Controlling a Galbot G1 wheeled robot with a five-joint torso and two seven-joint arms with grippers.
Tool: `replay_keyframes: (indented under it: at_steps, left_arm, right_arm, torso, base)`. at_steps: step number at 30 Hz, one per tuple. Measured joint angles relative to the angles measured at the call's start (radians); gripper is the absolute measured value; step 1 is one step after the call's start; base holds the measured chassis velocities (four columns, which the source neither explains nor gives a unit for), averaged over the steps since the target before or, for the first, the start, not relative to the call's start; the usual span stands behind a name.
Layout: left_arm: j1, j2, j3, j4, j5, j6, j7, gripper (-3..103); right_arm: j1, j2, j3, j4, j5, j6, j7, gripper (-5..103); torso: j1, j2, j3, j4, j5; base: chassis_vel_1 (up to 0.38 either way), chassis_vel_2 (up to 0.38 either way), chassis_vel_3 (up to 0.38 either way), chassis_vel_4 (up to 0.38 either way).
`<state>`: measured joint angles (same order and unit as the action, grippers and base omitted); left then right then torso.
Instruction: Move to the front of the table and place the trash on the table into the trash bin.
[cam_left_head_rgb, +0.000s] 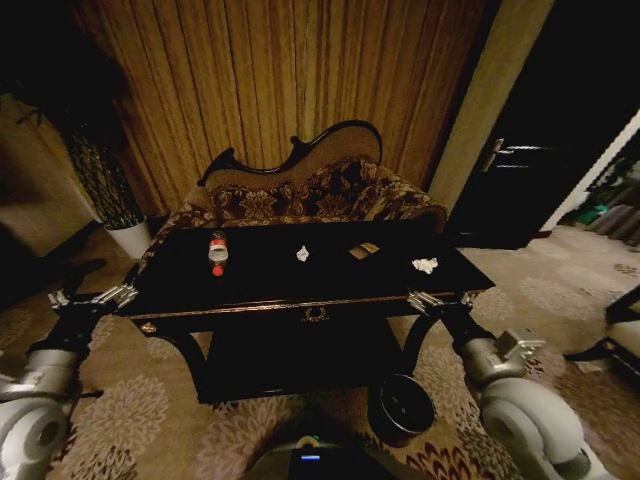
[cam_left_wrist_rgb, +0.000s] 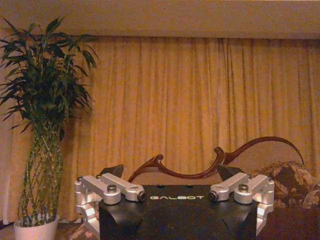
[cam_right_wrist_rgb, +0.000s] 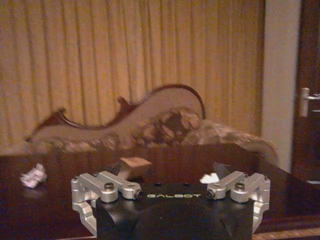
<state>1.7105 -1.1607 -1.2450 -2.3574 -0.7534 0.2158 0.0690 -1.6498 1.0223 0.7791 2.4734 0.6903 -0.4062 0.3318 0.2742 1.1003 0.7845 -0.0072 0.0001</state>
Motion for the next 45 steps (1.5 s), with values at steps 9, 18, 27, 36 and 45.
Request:
replay_keyframes:
  at_steps: [9, 18, 27, 36, 45]
  left_arm:
    - [0.013, 0.002, -0.02, -0.005, -0.003, 0.001, -0.001, 100]
    - [0.016, 0.0, -0.017, -0.014, -0.003, 0.005, -0.002, 100]
    - [0.006, 0.0, 0.002, -0.017, 0.004, 0.025, -0.003, 100]
    - [-0.003, -0.012, 0.029, -0.027, 0.017, 0.04, -0.004, 100]
    - [-0.002, -0.014, 0.024, -0.029, 0.018, 0.042, -0.004, 100]
  right_arm:
    - [0.121, -0.109, 0.011, -0.082, 0.118, -0.125, 0.151, 100]
    - [0.304, -0.262, -0.013, -0.293, 0.272, -0.154, 0.175, 100]
    - [0.391, -0.333, -0.073, -0.425, 0.325, -0.183, 0.134, 100]
    - [0.447, -0.356, -0.131, -0.505, 0.33, -0.198, 0.082, 100]
    - [0.528, -0.355, -0.224, -0.567, 0.326, -0.198, 0.045, 100]
  torso:
    - [0.0, 0.0, 0.0, 0.0, 0.0]
    - [0.0, 0.0, 0.0, 0.0, 0.0]
    - [0.0, 0.0, 0.0, -0.0003, 0.0]
    - [0.0, 0.0, 0.0, -0.0002, 0.0]
    - [0.0, 0.0, 0.0, -0.0001, -0.0001]
  base:
    - [0.0, 0.0, 0.0, 0.0]
    - [0.0, 0.0, 0.0, 0.0]
    - [0.0, 0.0, 0.0, 0.0]
    - [0.0, 0.0, 0.0, 0.0]
    - [0.0, 0.0, 0.0, 0.0]
